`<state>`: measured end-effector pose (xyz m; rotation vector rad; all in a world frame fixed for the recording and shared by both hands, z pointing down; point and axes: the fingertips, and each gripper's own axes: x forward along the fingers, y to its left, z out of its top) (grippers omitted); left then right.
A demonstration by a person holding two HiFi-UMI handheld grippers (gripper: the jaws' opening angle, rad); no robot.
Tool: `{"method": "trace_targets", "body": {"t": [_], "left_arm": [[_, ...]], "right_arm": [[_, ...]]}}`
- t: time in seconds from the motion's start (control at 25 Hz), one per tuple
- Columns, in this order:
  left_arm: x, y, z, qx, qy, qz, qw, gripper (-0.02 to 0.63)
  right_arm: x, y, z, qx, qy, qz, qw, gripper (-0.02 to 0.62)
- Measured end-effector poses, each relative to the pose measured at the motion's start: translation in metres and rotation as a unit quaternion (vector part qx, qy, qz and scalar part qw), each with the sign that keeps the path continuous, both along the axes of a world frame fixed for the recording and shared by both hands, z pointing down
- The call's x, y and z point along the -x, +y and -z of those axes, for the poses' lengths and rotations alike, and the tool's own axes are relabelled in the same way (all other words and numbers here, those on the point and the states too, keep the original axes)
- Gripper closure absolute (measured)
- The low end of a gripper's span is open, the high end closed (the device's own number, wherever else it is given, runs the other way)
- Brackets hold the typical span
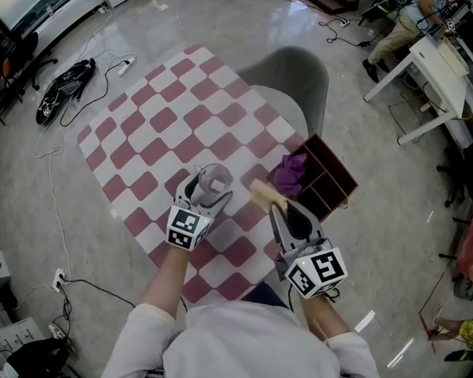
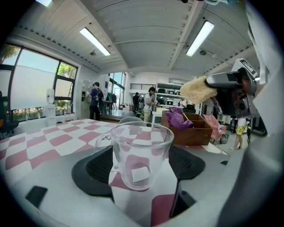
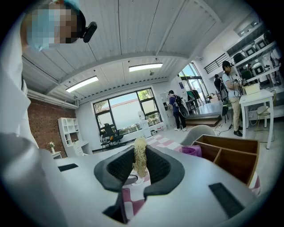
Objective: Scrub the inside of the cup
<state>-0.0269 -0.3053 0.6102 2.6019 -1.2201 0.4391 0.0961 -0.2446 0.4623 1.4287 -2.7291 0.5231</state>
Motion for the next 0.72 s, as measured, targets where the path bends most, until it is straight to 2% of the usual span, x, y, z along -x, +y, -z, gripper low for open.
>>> {"method": "trace_targets", "body": {"t": [0.72], "left_arm": [[-0.011, -0.015, -0.014, 0.008, -0.009, 0.000, 0.9999, 0.233]], "right_arm": [[-0.004, -0.005, -0.007, 0.012, 0.004, -0.009, 1.000, 0.508]]}}
